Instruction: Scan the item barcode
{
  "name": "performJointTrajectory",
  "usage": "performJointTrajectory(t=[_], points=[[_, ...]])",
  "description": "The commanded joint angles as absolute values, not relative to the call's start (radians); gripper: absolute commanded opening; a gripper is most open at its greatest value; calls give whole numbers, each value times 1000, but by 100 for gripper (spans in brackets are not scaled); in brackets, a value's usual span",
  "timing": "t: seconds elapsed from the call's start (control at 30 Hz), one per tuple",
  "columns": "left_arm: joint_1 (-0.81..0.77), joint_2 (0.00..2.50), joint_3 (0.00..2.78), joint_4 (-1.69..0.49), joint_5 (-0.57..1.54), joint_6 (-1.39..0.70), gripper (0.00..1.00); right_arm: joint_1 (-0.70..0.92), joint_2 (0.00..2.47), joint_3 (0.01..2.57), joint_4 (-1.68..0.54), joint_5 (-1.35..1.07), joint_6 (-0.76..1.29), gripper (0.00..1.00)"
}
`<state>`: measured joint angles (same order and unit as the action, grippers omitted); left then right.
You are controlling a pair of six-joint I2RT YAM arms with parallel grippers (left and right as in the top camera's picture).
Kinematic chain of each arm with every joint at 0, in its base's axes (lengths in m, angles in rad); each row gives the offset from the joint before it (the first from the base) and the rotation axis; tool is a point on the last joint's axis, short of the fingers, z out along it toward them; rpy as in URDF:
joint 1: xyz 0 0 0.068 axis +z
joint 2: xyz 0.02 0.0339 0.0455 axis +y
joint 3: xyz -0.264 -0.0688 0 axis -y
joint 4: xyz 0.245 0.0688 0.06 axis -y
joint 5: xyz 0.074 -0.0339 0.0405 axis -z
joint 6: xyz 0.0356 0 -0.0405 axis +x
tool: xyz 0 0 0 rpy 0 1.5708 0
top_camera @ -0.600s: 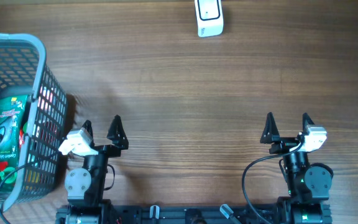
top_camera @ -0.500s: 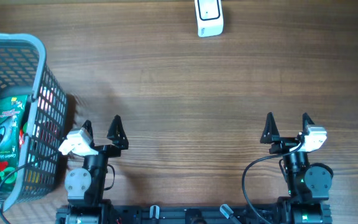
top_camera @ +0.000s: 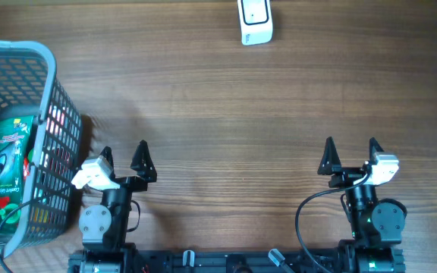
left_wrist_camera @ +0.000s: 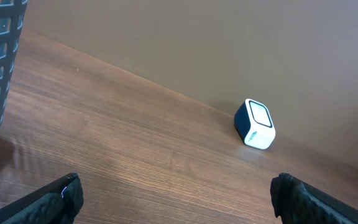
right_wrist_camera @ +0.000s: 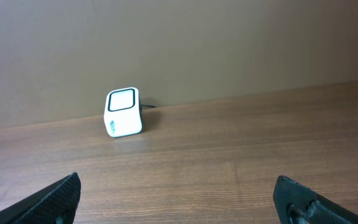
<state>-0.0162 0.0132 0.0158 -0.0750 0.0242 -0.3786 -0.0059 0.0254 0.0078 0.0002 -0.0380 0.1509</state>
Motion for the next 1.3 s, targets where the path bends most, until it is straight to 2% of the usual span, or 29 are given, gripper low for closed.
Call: performJointTrajectory(t=[0.0, 0.67, 0.93, 1.27], points=[[-8, 7, 6, -74, 14, -366, 100, -1, 31, 5, 2, -53, 131, 100], [-8, 7, 6, -66, 14, -380, 100, -1, 31, 5, 2, -54, 131, 100], [-8, 7, 13, -67, 184, -385, 100, -1, 31, 5, 2, -54, 131, 100], [-8, 7, 206, -251, 201, -347, 99, -1, 31, 5, 2, -54, 131, 100]])
